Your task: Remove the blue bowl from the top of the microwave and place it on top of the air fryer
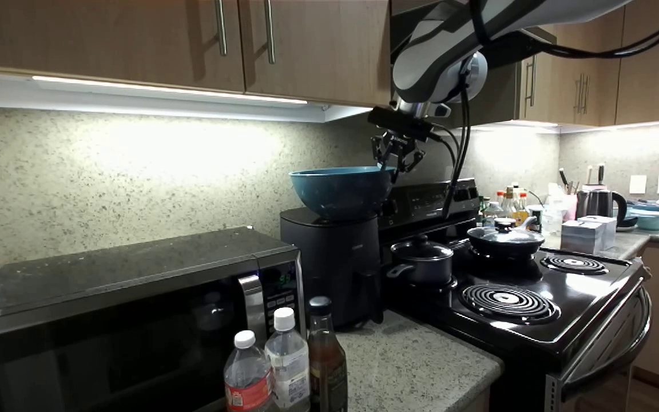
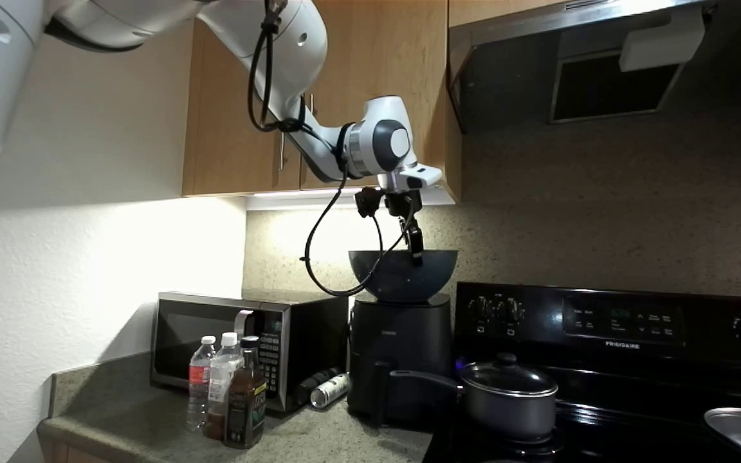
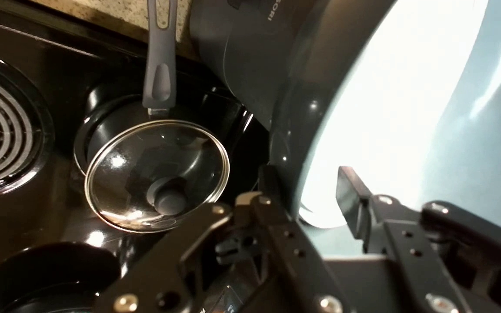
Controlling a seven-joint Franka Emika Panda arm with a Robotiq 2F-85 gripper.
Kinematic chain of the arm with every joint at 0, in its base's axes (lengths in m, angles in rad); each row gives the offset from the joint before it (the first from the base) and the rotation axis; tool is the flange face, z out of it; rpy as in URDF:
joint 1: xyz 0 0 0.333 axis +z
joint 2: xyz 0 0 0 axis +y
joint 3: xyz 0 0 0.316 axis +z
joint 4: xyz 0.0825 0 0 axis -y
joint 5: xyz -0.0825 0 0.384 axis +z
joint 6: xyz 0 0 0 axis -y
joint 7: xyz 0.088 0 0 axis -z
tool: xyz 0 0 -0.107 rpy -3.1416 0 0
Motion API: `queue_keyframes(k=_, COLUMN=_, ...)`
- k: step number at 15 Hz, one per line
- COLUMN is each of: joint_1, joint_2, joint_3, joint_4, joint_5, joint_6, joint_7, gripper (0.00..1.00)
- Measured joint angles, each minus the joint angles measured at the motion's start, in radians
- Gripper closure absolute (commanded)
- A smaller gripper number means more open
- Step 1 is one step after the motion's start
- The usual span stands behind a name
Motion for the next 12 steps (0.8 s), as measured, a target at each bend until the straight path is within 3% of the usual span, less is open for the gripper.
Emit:
queue_keyframes(k=4, joint_1=0.0, joint_2=0.029, joint_3=0.0, joint_4=0.038, joint_5=0.065, joint_6=0.0, joint_7=-0.047, gripper=0.03)
queue_keyframes(k=12, joint_1=0.017, joint_2=0.033, joint_3=0.001, joint_4=0.063, joint_5=0.099, joint_6=-0.007, joint_7=-0.082, gripper=0.0)
